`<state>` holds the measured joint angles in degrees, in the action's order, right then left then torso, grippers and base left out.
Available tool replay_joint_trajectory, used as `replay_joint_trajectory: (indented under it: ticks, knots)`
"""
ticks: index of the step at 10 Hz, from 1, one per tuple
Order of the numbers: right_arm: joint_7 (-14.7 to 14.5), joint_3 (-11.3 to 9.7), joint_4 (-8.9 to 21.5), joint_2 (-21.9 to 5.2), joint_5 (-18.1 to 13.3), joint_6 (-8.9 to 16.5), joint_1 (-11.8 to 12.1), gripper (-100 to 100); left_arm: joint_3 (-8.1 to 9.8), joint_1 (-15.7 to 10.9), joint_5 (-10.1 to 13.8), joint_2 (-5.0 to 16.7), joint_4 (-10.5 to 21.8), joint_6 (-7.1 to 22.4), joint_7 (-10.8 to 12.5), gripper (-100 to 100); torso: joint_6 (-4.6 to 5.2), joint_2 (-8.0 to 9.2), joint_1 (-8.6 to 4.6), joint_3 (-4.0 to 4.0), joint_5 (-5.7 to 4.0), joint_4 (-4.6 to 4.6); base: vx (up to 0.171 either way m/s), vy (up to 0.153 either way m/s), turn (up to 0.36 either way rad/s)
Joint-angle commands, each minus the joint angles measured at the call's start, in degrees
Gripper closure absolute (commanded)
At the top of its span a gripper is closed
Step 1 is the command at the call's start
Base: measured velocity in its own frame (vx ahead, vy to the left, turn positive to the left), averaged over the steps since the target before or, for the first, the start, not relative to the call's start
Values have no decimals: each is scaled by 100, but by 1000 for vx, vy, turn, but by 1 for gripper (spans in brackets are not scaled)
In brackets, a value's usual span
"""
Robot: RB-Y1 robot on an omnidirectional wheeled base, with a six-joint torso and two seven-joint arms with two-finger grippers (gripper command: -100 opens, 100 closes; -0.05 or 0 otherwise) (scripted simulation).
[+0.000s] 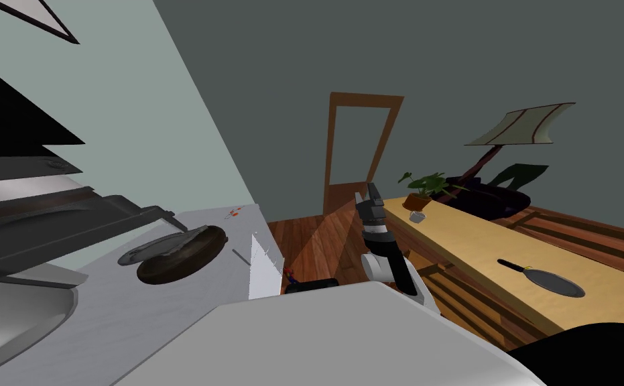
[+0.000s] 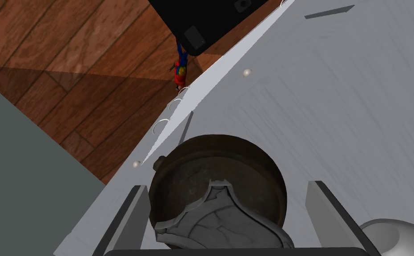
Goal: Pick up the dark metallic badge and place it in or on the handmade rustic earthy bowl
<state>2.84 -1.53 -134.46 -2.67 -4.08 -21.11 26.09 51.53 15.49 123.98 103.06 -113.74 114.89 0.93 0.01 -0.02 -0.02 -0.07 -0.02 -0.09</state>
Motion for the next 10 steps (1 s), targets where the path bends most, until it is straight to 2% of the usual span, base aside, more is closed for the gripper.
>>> replay_joint_trajectory:
  ticks: [1, 4, 5, 6, 10]
  knots:
    - [0, 0, 0, 0, 0, 0, 0, 0, 72, -5, 189, 188, 41, -30, 59, -100, 0, 0, 0, 0, 0, 0, 51, 69, 121]
    - [0, 0, 0, 0, 0, 0, -1, 0, 262, -42, 548, 472, 86, -11, 194, -100, 2, 3, -9, 1, -1, 0, 13, 5, 36]
    - [0, 0, 0, 0, 0, 0, -1, 0, 207, -25, 462, 445, 128, -22, 120, -100, 2, 6, -13, 3, -2, 1, 0, 0, 0]
    - [0, -1, 0, 0, 0, 0, -1, 0, 214, -27, 478, 459, 136, -22, 126, 0, 2, 8, -11, 4, -1, 1, 0, 0, 0]
    - [0, -1, 0, 0, 0, 0, -1, 0, 213, -27, 476, 458, 135, -22, 125, 0, 2, 9, -9, 5, 0, 1, 0, 0, 0]
